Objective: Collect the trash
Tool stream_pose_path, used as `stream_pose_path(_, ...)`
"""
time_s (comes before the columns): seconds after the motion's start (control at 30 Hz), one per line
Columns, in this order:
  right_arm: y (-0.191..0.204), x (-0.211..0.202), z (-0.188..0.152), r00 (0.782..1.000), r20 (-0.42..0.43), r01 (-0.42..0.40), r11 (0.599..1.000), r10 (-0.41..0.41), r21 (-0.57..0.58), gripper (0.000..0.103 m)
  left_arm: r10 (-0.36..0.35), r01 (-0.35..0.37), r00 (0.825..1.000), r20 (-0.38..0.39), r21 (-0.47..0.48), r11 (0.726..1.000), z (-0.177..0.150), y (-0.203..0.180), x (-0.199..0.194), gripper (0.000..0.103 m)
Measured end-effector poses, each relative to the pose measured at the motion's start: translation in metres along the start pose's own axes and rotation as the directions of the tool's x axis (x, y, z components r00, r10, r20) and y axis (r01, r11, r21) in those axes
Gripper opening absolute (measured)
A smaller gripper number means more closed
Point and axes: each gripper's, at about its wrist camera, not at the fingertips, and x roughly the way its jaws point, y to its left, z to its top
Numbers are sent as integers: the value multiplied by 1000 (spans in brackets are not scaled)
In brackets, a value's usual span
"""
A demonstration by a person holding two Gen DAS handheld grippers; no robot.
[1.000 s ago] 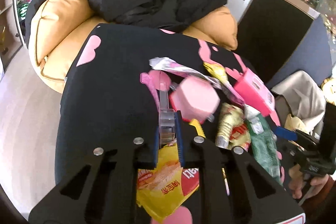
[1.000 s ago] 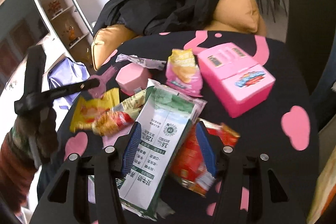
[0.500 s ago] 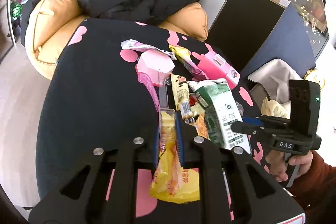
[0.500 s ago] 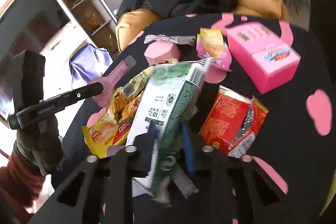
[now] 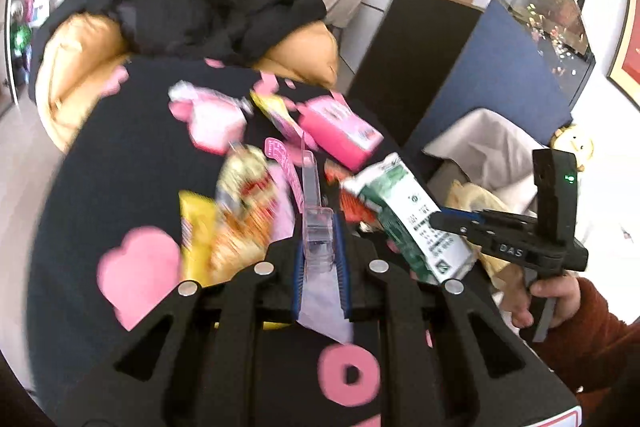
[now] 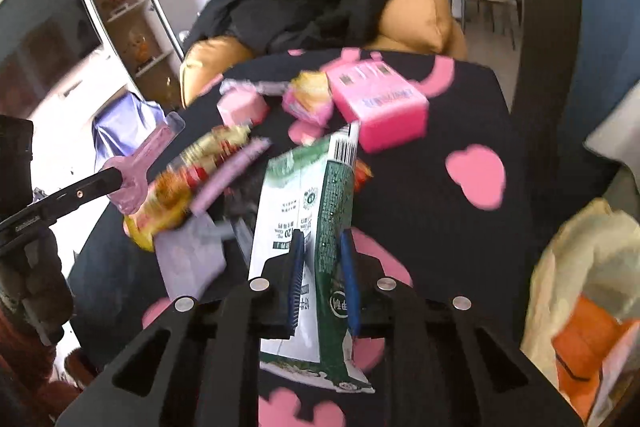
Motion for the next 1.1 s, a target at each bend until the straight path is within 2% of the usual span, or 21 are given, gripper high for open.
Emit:
stream_pose_path(0.07,-5,-2,-9,1000,-3,-16,1000,16,21,22,-7,7,1000,-22,-28,1000,-11,-2,9,13)
stream_pose_path(0.1,-6,-3,-11,1000,2,-20,999,20,29,36,6,-7,999,-33,-38,999,-17,-3,14,13)
stream_pose_path(0.17,-4,-5,-12,999,21,-30,999,30,30,54,30,-33,998,-55,-54,998,-26,-2,22,13)
stream_pose_path(0.23,2,-2,-11,999,36,-14,1000,14,11,55,36,-44,995,-91,-85,995,-35,1,30,13)
stream_pose_path(0.3,7,7,-8,999,30,43,999,-42,-11,56,46,-55,994,-97,-88,995,-38,3,30,13)
stream_pose_path(0.37,8,20,-7,999,5,34,999,-34,-1,56,57,-64,995,-88,-82,995,-38,4,27,13)
stream_pose_path(0.43,9,27,-8,1000,-8,12,1000,-12,16,62,55,-62,995,-77,-86,994,-38,6,24,13)
stream_pose_path(0.6,21,40,-1,999,-39,2,999,-3,-34,62,48,-56,996,-79,-102,993,-41,10,23,13)
stream_pose_path(0.73,22,46,7,995,-95,-30,997,24,-67,63,43,-51,996,-74,-109,993,-40,10,22,13)
stream_pose_path(0.9,13,55,13,980,-168,-119,992,109,-47,63,41,-49,996,-73,-110,993,-40,11,21,13)
stream_pose_path(1.03,2,66,17,953,-215,-213,977,213,24,63,39,-49,996,-80,-120,992,-40,12,22,13)
stream_pose_path(1.07,3,66,16,953,-211,-219,976,218,21,58,41,-50,996,-79,-120,991,-41,12,22,13)
stream_pose_path(1.1,4,64,15,952,-202,-234,972,231,11,44,43,-52,996,-78,-122,991,-41,12,21,13)
